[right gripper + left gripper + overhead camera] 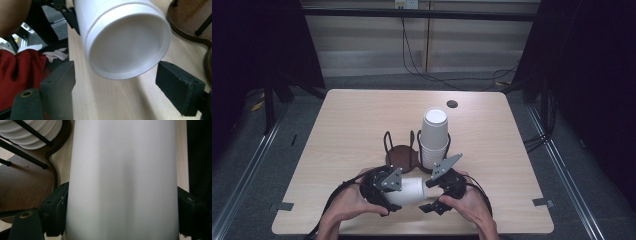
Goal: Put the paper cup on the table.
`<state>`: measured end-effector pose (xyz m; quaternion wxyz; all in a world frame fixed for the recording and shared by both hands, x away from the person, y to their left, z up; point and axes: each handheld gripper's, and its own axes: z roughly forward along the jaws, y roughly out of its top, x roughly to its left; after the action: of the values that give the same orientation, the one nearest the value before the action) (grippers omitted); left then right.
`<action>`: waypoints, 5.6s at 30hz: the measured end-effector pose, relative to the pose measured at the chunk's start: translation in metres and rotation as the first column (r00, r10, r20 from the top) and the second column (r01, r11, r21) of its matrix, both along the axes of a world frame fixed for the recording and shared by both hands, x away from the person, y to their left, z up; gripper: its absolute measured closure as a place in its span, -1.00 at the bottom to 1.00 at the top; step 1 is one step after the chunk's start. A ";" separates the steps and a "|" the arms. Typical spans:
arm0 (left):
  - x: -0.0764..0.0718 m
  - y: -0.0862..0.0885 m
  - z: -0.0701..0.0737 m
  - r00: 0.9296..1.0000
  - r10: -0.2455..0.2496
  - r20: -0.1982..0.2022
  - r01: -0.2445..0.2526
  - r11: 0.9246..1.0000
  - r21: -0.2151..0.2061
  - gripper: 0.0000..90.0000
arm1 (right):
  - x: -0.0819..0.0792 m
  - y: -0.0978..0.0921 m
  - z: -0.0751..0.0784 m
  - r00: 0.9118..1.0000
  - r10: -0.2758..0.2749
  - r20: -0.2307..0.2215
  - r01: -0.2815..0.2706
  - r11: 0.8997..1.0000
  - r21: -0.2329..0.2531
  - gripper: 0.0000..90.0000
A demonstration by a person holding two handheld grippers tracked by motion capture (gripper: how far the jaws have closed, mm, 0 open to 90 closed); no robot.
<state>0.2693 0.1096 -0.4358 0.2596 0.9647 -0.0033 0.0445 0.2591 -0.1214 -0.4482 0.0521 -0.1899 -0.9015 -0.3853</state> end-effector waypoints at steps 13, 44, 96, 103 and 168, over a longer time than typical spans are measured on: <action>-0.006 -0.011 0.001 0.999 -0.041 -0.008 0.042 0.998 0.041 -0.64 | 0.006 0.015 0.004 0.996 0.078 -0.036 -0.080 0.996 -0.044 -0.68; -0.010 -0.020 0.007 0.993 -0.120 -0.018 0.120 0.993 0.011 -0.66 | 0.008 0.026 0.006 0.987 0.143 -0.079 -0.149 0.986 -0.072 -0.49; 0.006 0.055 -0.002 0.988 0.097 -0.117 -0.146 0.819 -0.556 -0.65 | 0.003 -0.015 -0.005 0.996 -0.087 -0.021 0.089 0.988 0.128 -0.49; 0.002 0.059 -0.011 0.980 0.118 -0.159 -0.189 0.789 -0.585 -0.65 | 0.003 -0.017 -0.008 0.995 -0.094 -0.016 0.095 0.977 0.192 -0.49; 0.000 0.039 -0.024 0.972 -0.011 -0.236 -0.162 0.693 -0.702 -0.86 | -0.010 0.001 -0.020 0.994 0.038 0.100 -0.070 0.935 0.348 -0.49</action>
<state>0.2689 0.1488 -0.4600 0.6113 0.7851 0.0831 -0.0548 0.2491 -0.1203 -0.4684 0.0544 -0.1350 -0.8247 -0.5465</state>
